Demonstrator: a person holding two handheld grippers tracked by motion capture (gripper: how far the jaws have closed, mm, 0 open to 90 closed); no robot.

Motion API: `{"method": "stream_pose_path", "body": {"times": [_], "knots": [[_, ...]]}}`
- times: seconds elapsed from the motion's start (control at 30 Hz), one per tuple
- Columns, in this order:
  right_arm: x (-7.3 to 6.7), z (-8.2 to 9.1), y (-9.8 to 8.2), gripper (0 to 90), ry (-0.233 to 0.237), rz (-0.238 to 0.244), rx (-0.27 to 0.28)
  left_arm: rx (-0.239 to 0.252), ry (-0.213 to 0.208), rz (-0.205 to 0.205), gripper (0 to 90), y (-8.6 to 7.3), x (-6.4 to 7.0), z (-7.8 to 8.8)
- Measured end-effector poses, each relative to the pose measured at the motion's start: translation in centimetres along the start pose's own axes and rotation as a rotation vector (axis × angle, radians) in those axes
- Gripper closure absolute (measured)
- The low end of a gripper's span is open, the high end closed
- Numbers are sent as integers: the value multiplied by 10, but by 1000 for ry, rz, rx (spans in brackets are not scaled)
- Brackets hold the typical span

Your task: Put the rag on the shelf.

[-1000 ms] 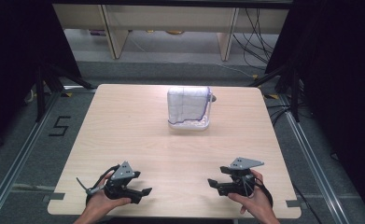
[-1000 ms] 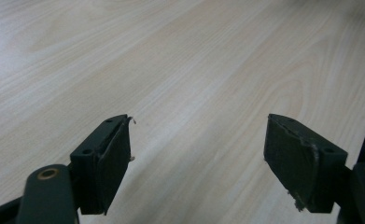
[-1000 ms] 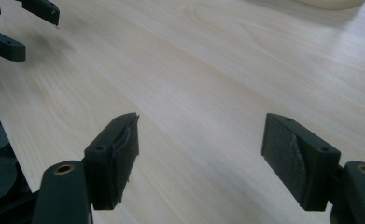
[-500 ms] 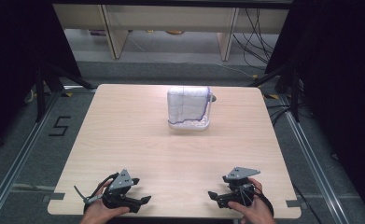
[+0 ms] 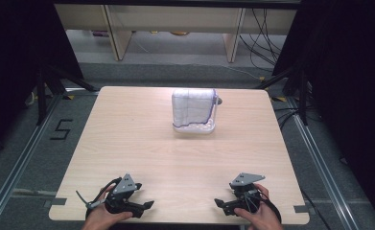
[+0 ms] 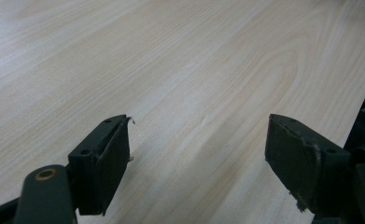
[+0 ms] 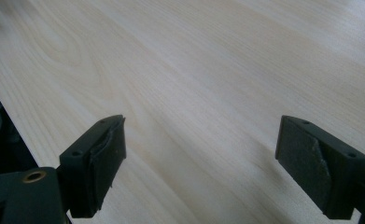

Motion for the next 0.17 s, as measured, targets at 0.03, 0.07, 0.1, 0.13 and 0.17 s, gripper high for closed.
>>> {"method": "stream_pose_path", "body": {"times": [0.03, 0.07, 0.1, 0.13, 0.17], "knots": [[0, -2, 0, 170, -5, -3, 14, 1, 2, 13, 220, -1, 1, 0], [0, -2, -1, 170, -4, 6, 16, -1, 2, 11, 220, -1, 0, 1], [0, -2, -1, 170, -4, 2, 10, 1, 1, 12, 220, -1, -1, 1], [0, -2, -1, 170, -4, 2, 10, 1, 1, 12, 220, -1, -1, 1], [0, -1, 0, 170, 4, 15, -4, -5, 11, 11, 219, -1, -2, 1]]}}
Point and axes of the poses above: each handheld gripper's, and its own axes: z roughly backward along the jaws, y roughly out of its top, x roughly to its right, the point moved 1 cm from there along -z, roughly forward along the jaws, and after that the axes turned 15 degrees about z, right-handed, at the moved point
